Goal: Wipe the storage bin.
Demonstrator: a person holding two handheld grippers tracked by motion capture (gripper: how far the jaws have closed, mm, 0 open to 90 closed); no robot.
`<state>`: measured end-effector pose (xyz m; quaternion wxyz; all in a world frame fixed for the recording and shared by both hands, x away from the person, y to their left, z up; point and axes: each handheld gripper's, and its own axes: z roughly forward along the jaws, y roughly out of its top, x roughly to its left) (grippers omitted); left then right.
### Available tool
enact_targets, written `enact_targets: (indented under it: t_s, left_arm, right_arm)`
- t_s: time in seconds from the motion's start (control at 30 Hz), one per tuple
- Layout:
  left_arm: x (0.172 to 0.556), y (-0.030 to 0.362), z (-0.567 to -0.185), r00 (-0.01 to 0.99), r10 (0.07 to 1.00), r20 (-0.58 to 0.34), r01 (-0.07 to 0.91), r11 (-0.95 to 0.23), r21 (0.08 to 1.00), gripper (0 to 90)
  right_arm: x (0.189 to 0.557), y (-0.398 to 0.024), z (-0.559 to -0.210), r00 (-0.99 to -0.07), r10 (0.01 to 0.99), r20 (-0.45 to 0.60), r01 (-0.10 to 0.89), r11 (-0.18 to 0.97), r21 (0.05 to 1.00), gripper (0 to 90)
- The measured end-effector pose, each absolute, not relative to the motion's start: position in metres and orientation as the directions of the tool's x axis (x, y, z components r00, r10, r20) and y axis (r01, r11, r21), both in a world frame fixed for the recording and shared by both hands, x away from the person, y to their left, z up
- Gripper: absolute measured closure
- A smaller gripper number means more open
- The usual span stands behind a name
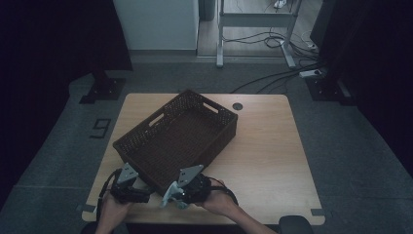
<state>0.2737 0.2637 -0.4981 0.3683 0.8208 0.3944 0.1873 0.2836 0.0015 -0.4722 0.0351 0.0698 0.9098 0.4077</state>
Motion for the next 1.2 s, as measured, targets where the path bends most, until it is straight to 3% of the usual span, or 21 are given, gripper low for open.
enact_targets:
  t_s: [0.5,1.2]
  left_arm:
    - [0.273,0.264,-0.498,0.628,0.778,0.015,0.508,-0.425,0.749,0.0]
    - [0.273,0.264,-0.499,0.629,0.777,0.017,0.504,-0.424,0.752,0.0]
  right_arm:
    - [0.288,0.01,-0.497,-0.99,0.139,-0.005,0.099,0.726,0.681,73.0]
    - [0.318,-0.02,-0.495,-0.968,0.25,-0.026,0.167,0.719,0.675,73.0]
